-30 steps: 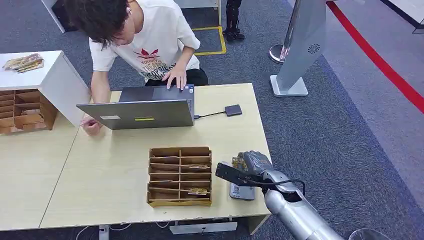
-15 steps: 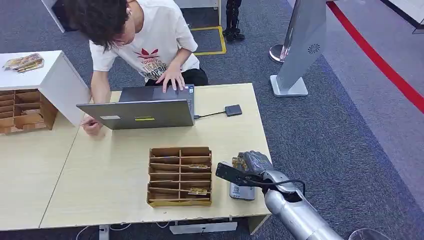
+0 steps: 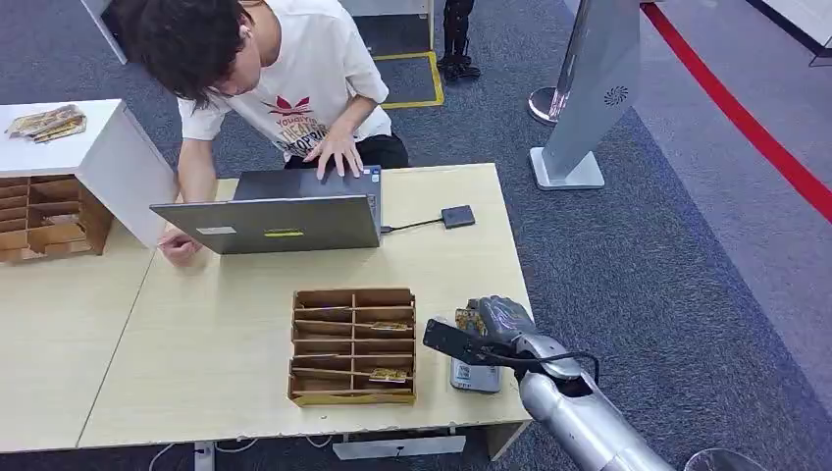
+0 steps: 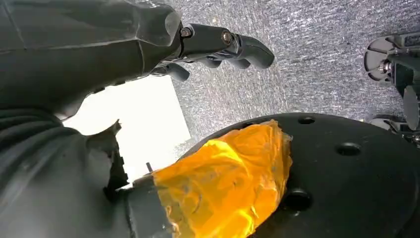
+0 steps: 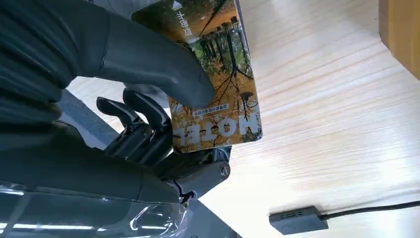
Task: Pass the card to the sensor for recognition and then transmit it.
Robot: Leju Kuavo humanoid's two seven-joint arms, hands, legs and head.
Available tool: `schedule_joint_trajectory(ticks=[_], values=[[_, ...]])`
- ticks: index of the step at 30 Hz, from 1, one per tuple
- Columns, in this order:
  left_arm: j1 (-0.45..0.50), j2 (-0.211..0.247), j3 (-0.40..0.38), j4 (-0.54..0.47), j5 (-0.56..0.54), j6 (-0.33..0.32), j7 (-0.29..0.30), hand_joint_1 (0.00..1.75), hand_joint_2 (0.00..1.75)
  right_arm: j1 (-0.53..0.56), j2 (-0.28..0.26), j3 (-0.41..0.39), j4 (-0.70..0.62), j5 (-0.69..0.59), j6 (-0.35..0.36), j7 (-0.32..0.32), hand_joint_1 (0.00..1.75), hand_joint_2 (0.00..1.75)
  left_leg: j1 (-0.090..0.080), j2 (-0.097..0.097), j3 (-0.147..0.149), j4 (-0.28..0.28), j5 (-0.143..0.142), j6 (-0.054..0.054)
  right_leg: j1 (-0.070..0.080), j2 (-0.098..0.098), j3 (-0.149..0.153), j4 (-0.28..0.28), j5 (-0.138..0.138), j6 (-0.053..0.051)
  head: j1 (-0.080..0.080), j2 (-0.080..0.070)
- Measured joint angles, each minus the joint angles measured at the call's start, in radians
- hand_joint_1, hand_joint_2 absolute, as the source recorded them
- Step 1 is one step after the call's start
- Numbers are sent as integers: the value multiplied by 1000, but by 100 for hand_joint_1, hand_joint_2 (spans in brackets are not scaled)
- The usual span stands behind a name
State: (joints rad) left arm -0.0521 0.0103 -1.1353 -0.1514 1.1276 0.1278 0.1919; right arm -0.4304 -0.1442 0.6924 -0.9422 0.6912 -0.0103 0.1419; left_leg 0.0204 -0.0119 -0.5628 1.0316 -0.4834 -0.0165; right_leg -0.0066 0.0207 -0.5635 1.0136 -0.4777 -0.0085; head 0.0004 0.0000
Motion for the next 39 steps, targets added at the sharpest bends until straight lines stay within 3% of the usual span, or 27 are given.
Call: schedule_joint_trajectory(ticks=[5,10,20,28,39], values=[[0,0,0,0,2,-2,0,0,0,1,0,0,0,0,-3,0,175,175,0,0,0,0,0,0,0,0,0,0,0,0,0,0],[0,0,0,0,14,-2,0,0,0,13,0,-9,-20,6,-51,3,175,175,0,0,-1,0,0,0,0,0,0,0,0,0,0,0],[7,-5,0,0,44,7,-13,0,0,132,-20,-140,-304,-26,-173,-26,175,175,0,-1,-8,1,0,1,0,0,-8,0,0,1,0,0],[10,-9,0,0,45,7,-18,0,0,171,-24,-185,-410,-31,-177,-30,175,175,0,-1,-12,1,0,1,0,0,-12,0,0,2,0,0],[10,-10,0,0,45,7,-18,0,0,181,-24,-198,-440,-32,-177,-30,175,175,0,-1,-13,1,0,1,0,0,-12,0,0,2,0,0]])
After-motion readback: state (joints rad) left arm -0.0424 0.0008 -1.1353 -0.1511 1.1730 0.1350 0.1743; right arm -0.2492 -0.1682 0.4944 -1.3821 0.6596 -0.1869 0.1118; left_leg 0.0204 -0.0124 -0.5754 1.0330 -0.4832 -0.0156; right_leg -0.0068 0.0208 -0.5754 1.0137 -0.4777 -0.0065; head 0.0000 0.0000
